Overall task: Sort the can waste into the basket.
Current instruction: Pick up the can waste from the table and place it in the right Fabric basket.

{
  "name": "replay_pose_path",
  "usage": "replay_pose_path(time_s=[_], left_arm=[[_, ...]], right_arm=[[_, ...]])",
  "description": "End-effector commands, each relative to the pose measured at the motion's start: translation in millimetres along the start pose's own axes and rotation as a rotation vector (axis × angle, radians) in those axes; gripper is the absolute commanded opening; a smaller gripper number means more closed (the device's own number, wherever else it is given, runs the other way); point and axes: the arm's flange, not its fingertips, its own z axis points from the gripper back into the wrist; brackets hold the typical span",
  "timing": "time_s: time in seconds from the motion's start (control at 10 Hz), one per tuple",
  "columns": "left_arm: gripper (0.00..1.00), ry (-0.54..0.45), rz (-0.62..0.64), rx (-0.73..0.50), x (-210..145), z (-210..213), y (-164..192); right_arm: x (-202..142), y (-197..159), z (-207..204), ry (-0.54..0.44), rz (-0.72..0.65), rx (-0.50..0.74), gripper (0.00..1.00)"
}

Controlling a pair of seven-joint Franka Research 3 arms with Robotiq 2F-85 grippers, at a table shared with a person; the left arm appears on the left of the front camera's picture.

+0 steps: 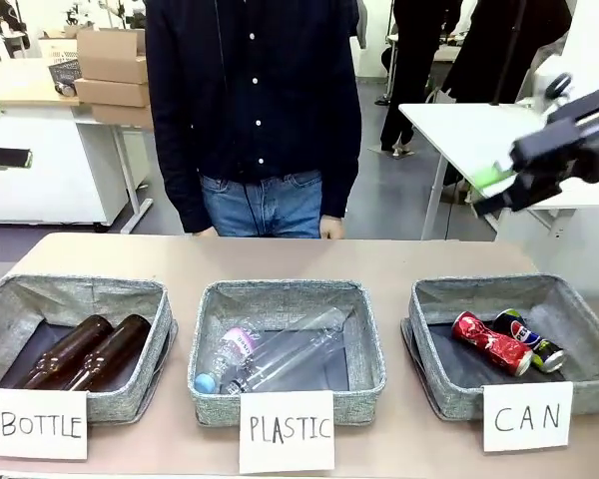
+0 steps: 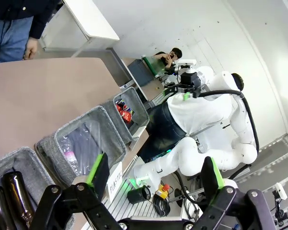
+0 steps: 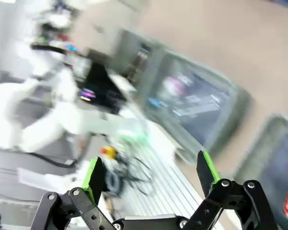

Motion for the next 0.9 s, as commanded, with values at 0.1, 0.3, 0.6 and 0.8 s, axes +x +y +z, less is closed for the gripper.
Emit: replay_pose_path(time_s=[0.1, 0.3, 0.6, 0.8], left_arm=[[1.0, -0.011, 0.002, -0.017, 1, -1, -2], [1.0, -0.011, 0.002, -0.017, 1, -1, -2], [1.0, -0.011, 0.002, -0.017, 1, -1, -2], [1.0, -0.011, 0.002, -0.017, 1, -1, -2]], right_arm=[[-17, -18, -10, -0.459, 0.163, 0.972, 1.0], [-3, 0, 6, -0.093, 0.034, 0.136, 1.0], [-3, 0, 6, -0.093, 0.034, 0.136, 1.0], [-3, 0, 6, -0.093, 0.034, 0.136, 1.0]])
